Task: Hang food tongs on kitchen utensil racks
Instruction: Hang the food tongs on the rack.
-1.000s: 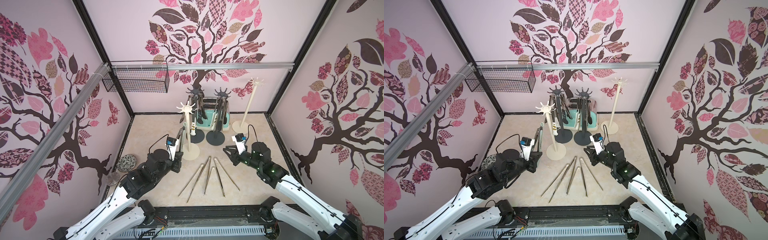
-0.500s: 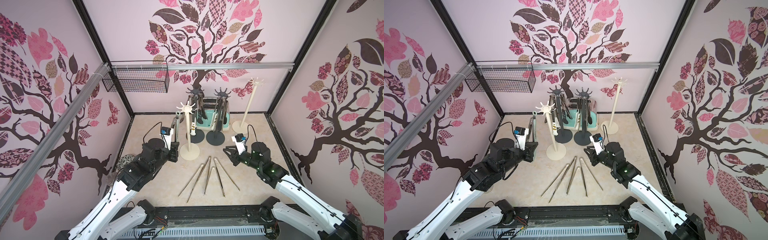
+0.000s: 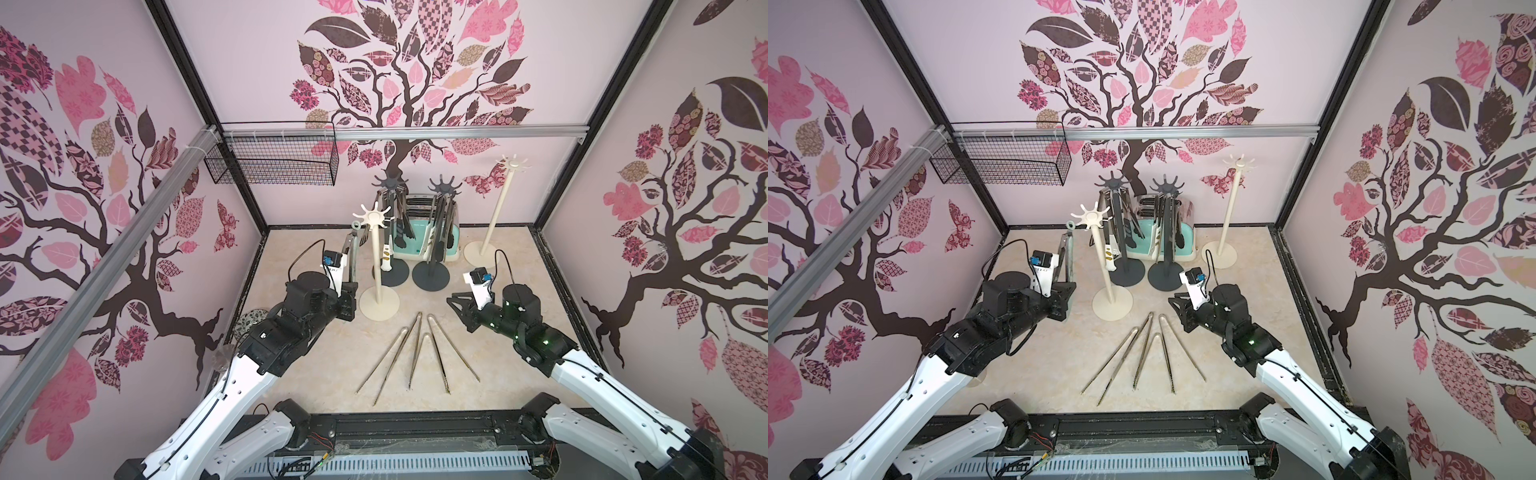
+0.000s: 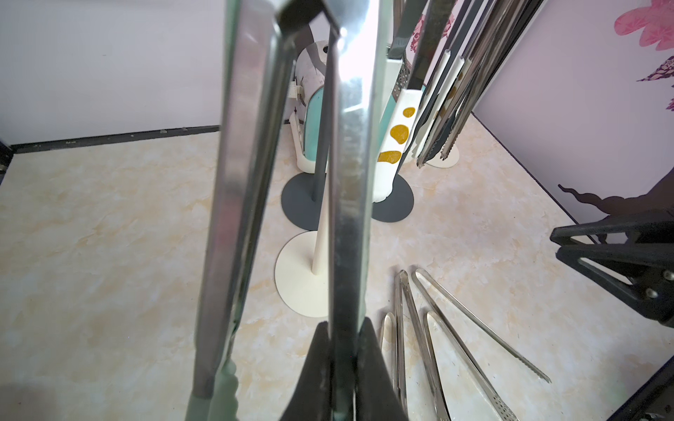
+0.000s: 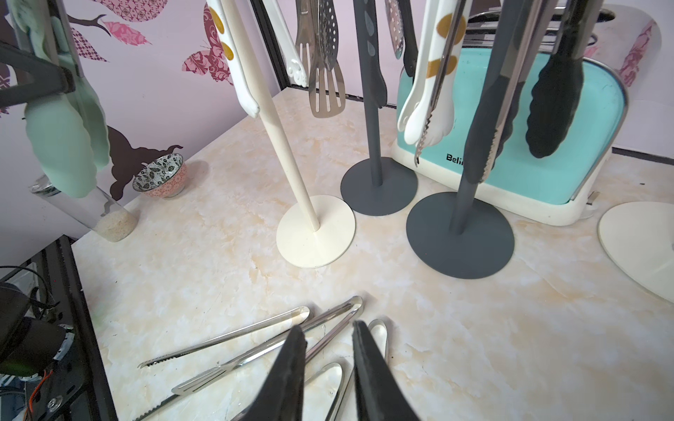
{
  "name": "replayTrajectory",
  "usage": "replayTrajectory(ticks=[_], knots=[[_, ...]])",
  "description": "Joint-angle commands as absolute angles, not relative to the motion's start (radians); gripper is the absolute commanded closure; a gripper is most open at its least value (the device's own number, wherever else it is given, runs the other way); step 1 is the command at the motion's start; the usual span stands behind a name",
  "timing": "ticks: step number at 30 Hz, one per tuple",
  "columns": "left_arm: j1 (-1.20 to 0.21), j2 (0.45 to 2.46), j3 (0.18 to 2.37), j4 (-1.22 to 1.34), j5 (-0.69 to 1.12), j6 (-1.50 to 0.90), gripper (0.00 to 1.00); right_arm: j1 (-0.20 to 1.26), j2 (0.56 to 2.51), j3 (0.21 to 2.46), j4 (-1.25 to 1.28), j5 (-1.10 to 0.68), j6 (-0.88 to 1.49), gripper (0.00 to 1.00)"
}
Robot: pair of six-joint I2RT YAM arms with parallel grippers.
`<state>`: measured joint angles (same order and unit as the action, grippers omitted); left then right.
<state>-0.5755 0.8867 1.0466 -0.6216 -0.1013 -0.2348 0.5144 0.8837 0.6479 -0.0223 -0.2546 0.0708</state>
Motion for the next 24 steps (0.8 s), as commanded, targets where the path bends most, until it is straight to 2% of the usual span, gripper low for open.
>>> replayTrajectory(ticks=[1, 7, 24], knots=[[-0.499, 0.87, 1.073, -0.598, 0.023, -0.237, 1.0, 0.51, 0.881, 0.692, -0.029, -0.252, 0.061, 0.74], [-0.417, 0.854, 1.052, -0.56, 0.185, -0.246, 1.0, 0.51, 0.881, 0.69, -0.029, -0.25, 0.061, 0.74], [-0.414, 0.875, 1.034, -0.541, 0.233, -0.227, 1.0, 0.508, 0.881, 0.689, -0.034, -0.249, 0.061, 0.74]])
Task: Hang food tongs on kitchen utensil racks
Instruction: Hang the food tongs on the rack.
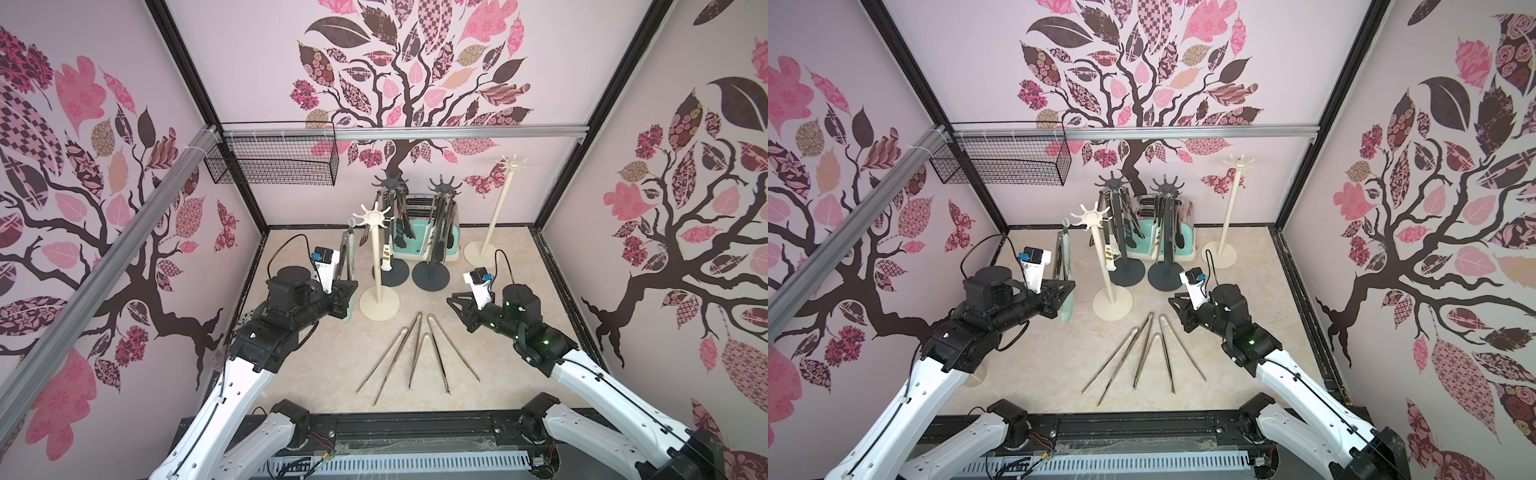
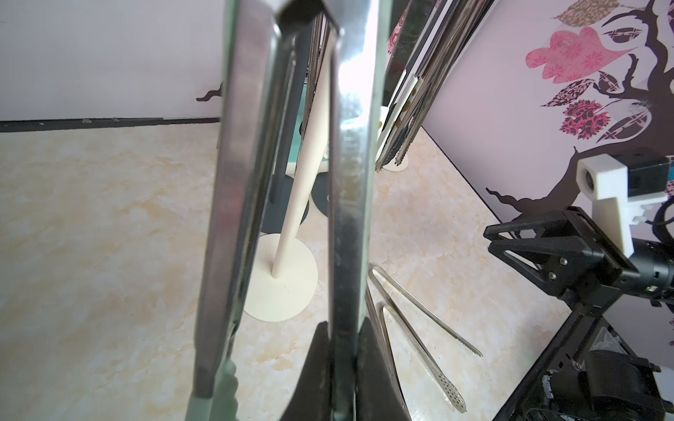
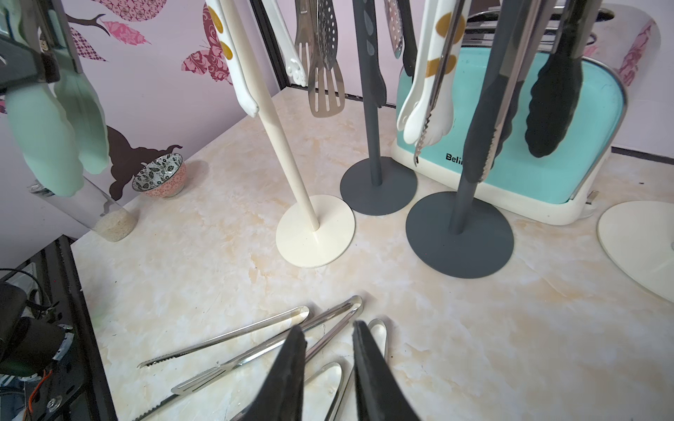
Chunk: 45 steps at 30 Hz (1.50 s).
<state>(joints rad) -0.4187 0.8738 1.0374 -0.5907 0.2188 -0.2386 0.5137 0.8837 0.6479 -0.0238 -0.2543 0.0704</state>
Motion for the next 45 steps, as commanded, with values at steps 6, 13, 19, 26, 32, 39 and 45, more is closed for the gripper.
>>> replayTrajectory(ticks=[6, 13, 19, 26, 32, 39, 45], knots=[[-0.413, 0.89, 1.028, -0.533, 0.238, -0.226, 1.0, 0.509, 0.88, 0.686, -0.035, -0.249, 0.061, 0.74], [-0.41, 0.894, 1.02, -0.531, 0.227, -0.222, 1.0, 0.509, 0.877, 0.683, -0.033, -0.25, 0.061, 0.74], [-0.41, 0.901, 1.007, -0.517, 0.235, -0.224, 1.0, 0.509, 0.877, 0.681, -0.032, -0.249, 0.061, 0.74], [-0.408, 0.909, 0.997, -0.507, 0.234, -0.224, 1.0, 0.509, 0.876, 0.679, -0.032, -0.245, 0.061, 0.74], [-0.406, 0.909, 0.992, -0.504, 0.239, -0.225, 1.0, 0.508, 0.876, 0.681, -0.031, -0.249, 0.061, 0.74], [-0.404, 0.922, 0.966, -0.469, 0.266, -0.234, 1.0, 0.509, 0.878, 0.683, -0.032, -0.25, 0.06, 0.74], [-0.404, 0.952, 0.95, -0.438, 0.293, -0.231, 1.0, 0.509, 0.881, 0.683, -0.033, -0.25, 0.058, 0.73]])
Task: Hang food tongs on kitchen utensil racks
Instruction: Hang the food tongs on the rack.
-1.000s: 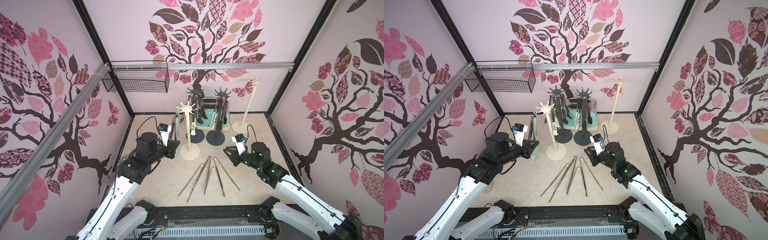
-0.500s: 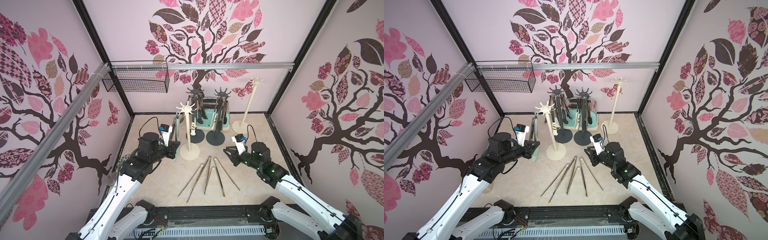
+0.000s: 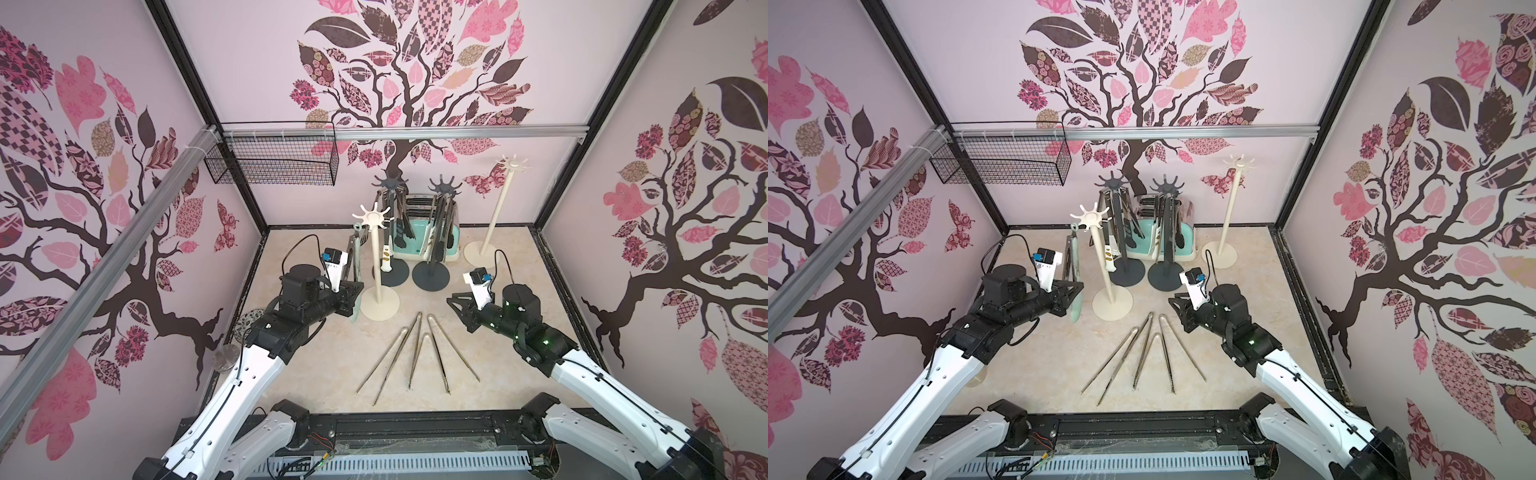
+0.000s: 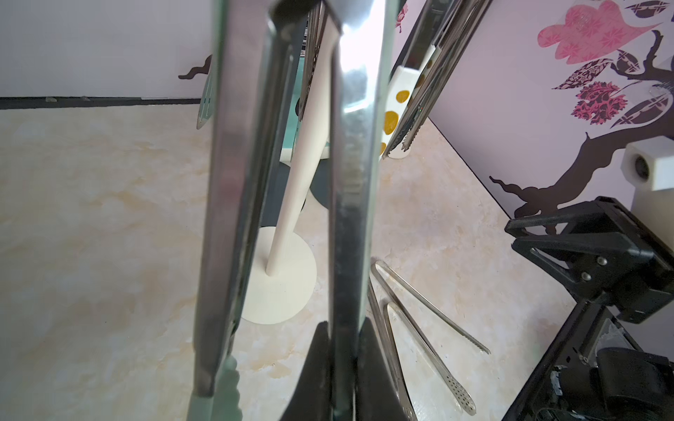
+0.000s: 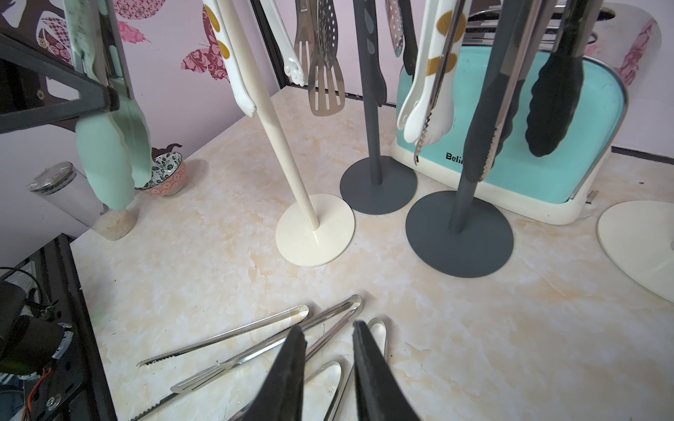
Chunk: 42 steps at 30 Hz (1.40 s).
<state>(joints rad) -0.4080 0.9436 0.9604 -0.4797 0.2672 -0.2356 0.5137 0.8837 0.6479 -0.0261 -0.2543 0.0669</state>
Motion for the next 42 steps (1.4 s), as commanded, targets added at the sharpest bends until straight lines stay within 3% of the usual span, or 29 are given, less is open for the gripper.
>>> replayTrajectory(ticks=[1, 12, 26, 42], knots=[[-0.405, 0.955, 0.95, -0.434, 0.295, -0.23, 1.0, 0.509, 0.881, 0.684, -0.032, -0.249, 0.058, 0.73], [-0.404, 0.976, 0.937, -0.41, 0.311, -0.229, 1.0, 0.507, 0.886, 0.683, -0.032, -0.249, 0.058, 0.73], [-0.405, 0.973, 0.935, -0.41, 0.319, -0.231, 0.84, 0.505, 0.885, 0.68, -0.031, -0.246, 0.059, 0.73], [-0.404, 0.957, 0.925, -0.413, 0.316, -0.232, 0.79, 0.505, 0.881, 0.676, -0.033, -0.242, 0.06, 0.73]])
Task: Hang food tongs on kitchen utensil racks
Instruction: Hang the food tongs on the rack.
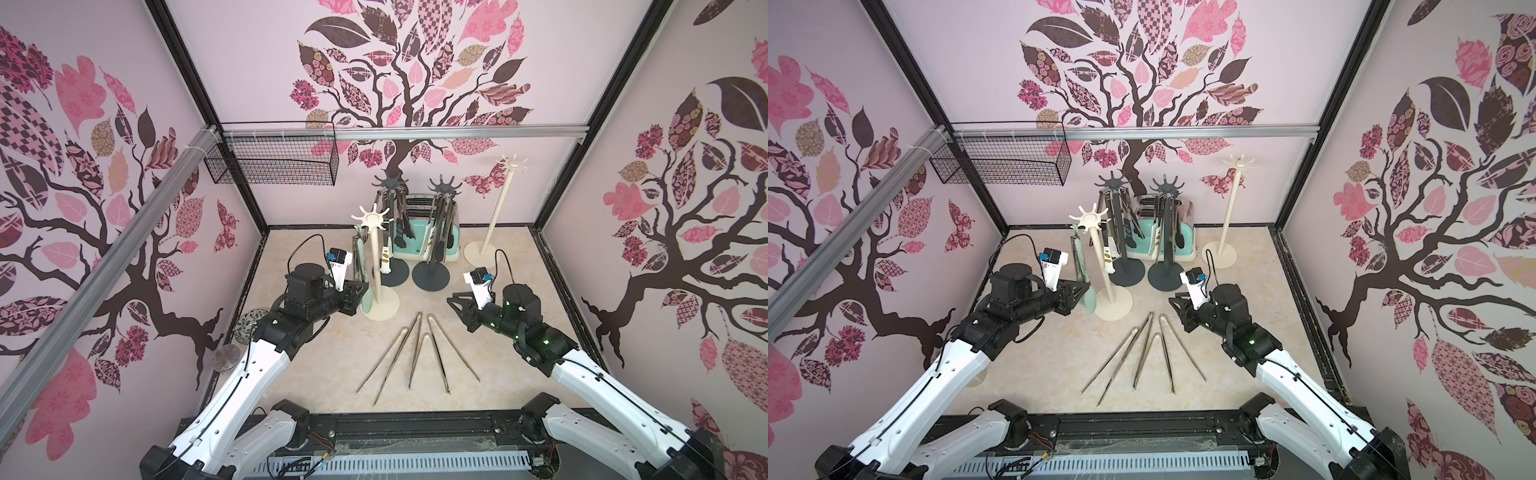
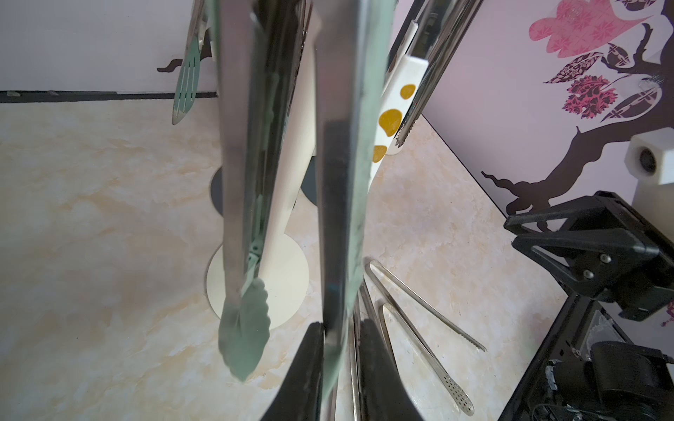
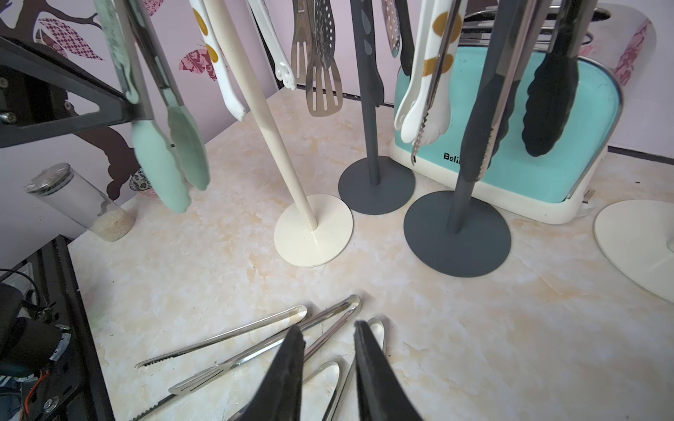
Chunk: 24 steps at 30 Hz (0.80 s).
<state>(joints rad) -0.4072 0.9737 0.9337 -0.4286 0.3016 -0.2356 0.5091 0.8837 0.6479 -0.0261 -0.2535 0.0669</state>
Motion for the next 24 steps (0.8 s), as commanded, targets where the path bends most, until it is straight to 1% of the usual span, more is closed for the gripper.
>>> replayTrajectory(ticks=[1, 14, 20, 24], knots=[[-0.405, 0.957, 0.924, -0.412, 0.316, -0.232, 0.78, 0.506, 0.88, 0.675, -0.034, -0.243, 0.06, 0.72], [-0.405, 0.933, 0.899, -0.414, 0.305, -0.261, 0.77, 0.505, 0.888, 0.676, -0.066, -0.228, 0.088, 0.72], [-0.404, 0.882, 0.851, -0.416, 0.29, -0.308, 0.76, 0.506, 0.92, 0.696, -0.203, -0.165, 0.146, 0.72], [-0.405, 0.831, 0.815, -0.431, 0.26, -0.344, 0.76, 0.505, 0.945, 0.695, -0.305, -0.1, 0.228, 0.72]])
